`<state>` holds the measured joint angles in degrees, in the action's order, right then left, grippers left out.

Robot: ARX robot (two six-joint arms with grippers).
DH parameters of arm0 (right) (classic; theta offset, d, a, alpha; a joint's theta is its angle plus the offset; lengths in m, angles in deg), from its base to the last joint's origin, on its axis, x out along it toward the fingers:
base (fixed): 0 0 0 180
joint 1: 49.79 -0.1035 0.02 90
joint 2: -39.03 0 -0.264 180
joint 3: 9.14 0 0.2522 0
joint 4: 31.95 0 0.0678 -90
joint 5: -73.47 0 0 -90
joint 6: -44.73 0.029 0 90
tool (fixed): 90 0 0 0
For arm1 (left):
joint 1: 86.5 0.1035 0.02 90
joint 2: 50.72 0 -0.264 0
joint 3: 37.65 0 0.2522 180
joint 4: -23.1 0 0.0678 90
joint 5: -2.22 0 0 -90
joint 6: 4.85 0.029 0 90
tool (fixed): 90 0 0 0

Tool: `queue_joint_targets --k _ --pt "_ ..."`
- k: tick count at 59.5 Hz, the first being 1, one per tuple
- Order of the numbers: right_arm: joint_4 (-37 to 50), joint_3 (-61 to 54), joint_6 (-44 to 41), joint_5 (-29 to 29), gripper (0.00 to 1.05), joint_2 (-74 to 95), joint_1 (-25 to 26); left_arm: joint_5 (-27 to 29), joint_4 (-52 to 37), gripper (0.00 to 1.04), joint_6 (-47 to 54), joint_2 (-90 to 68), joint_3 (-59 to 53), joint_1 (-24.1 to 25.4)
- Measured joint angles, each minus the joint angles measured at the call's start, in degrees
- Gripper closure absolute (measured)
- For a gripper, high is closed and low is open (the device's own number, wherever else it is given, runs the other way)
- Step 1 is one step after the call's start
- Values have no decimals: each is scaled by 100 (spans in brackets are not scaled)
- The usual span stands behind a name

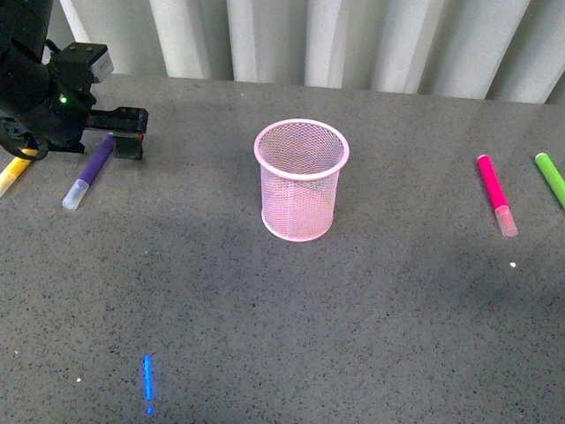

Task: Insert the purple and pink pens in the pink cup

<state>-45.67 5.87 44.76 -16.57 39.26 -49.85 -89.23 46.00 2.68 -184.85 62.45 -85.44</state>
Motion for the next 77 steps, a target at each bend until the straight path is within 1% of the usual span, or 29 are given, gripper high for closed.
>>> queue_joint_targets --k 2,5,10,16,23,26,29,32,41,52,61,64,69,74,77 --pt "0 0 0 -2 7 0 0 -4 33 24 -2 0 13 -11" --pt "0 0 0 -2 7 0 0 -4 151 33 -2 -4 50 -42" --pt "0 0 0 -2 7 0 0 4 267 44 -2 -7 92 -70" --pt "0 0 0 -2 7 0 0 39 398 60 -9 -11 127 -111" --pt "0 0 0 -2 7 0 0 15 372 75 -28 -9 101 -142" --pt "0 0 0 -2 7 0 0 -33 308 84 -85 11 46 -144" --pt "0 0 0 -2 7 0 0 -37 203 90 -170 48 -24 -144" --pt "0 0 0 -2 7 0 0 -85 42 92 -247 90 -129 -146" --pt "0 0 0 0 7 0 0 -66 -437 92 -531 243 -468 -162" --pt "0 0 0 -2 7 0 0 -90 -1272 92 -887 603 -1119 -195" --pt "0 0 2 -2 7 0 0 -179 -2026 92 -1161 1241 -1663 -260" --pt "0 0 0 -2 7 0 0 -138 -2385 92 -1268 1602 -1899 -319" --pt "0 0 0 -2 7 0 0 -234 -2979 92 -1543 2096 -2275 -437" --pt "0 0 0 -2 7 0 0 -203 -3812 92 -2035 2605 -2798 -673" --pt "0 0 0 -2 7 0 0 -157 -4339 92 -2382 2855 -3158 -898"
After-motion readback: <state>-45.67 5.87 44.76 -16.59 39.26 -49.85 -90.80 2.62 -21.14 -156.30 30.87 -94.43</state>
